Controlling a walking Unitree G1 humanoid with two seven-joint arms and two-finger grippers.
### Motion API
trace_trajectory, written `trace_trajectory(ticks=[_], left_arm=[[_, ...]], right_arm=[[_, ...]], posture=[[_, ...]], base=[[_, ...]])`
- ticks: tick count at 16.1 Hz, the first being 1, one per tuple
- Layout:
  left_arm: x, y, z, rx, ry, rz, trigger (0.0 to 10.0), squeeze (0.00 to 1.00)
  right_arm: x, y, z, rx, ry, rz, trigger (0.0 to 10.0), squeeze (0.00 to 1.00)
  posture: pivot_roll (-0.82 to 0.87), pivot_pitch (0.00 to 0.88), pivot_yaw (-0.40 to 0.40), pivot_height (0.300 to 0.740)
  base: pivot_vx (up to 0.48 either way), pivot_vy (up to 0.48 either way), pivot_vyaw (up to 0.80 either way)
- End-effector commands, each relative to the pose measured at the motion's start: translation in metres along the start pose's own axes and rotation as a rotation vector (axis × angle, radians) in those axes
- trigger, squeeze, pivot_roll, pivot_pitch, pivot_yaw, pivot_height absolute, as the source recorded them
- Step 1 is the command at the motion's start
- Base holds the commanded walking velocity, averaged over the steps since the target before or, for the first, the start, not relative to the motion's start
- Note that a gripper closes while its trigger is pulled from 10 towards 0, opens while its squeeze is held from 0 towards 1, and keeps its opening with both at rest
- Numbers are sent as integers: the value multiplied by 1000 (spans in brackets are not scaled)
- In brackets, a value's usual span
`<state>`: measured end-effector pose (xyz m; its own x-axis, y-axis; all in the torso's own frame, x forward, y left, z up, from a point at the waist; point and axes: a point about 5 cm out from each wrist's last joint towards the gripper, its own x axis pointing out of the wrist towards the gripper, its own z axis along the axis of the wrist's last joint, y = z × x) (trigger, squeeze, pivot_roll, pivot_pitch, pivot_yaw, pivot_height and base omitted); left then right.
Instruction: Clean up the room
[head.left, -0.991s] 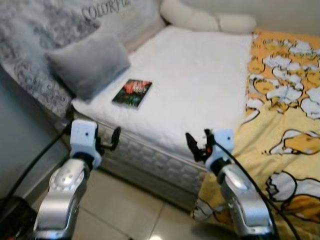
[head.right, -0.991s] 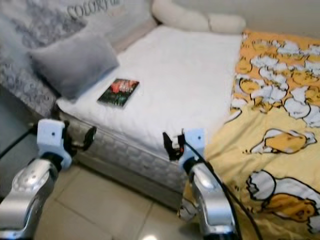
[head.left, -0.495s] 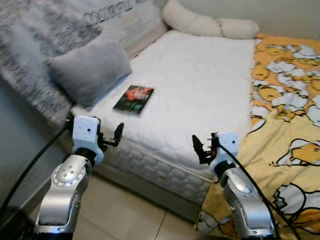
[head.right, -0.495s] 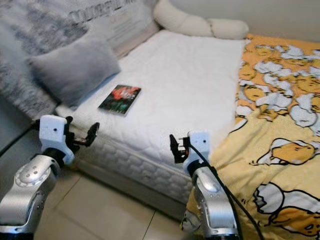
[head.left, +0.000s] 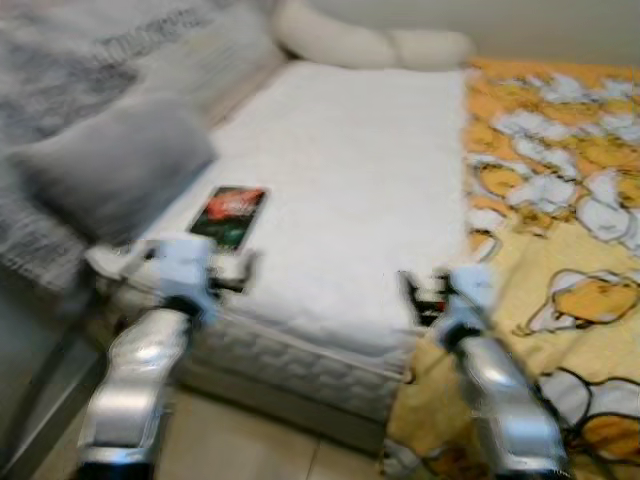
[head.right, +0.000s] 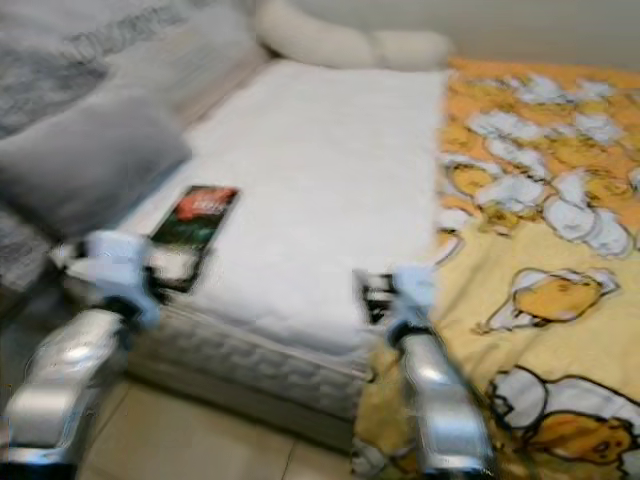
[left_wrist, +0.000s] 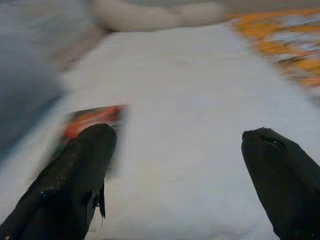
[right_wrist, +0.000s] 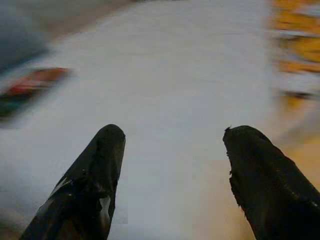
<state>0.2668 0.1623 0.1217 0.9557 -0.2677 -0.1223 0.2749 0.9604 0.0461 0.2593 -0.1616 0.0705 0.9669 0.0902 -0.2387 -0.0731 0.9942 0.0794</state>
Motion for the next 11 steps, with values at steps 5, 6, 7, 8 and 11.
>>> trace_trajectory(ticks=[5,6,7,8,11], left_arm=[[-4,11,2,21,-1,21,10000,0],[-3,12,1,24,1,19,10000,0],[-3,11,2,19,-7,9,10000,0],[-3,11,2,22,-5,4,10000,0],[-3,10,1,26,0,-11,10000,0]], right_arm=[[3,14,5,-4,-24,45,10000,0],[3,14,5,-2,-23,41,10000,0],[3,14,6,-2,-24,32,10000,0],[4,14,7,-3,-23,21,10000,0],[5,11,8,43,48,-13,10000,0]], posture=[[-16,0,30,740],[-19,0,29,740],[-20,0,29,740],[-21,0,29,740],[-26,0,30,740]], base=[[310,0,-466],[274,0,0],[0,0,0],[0,0,0],[0,0,0]])
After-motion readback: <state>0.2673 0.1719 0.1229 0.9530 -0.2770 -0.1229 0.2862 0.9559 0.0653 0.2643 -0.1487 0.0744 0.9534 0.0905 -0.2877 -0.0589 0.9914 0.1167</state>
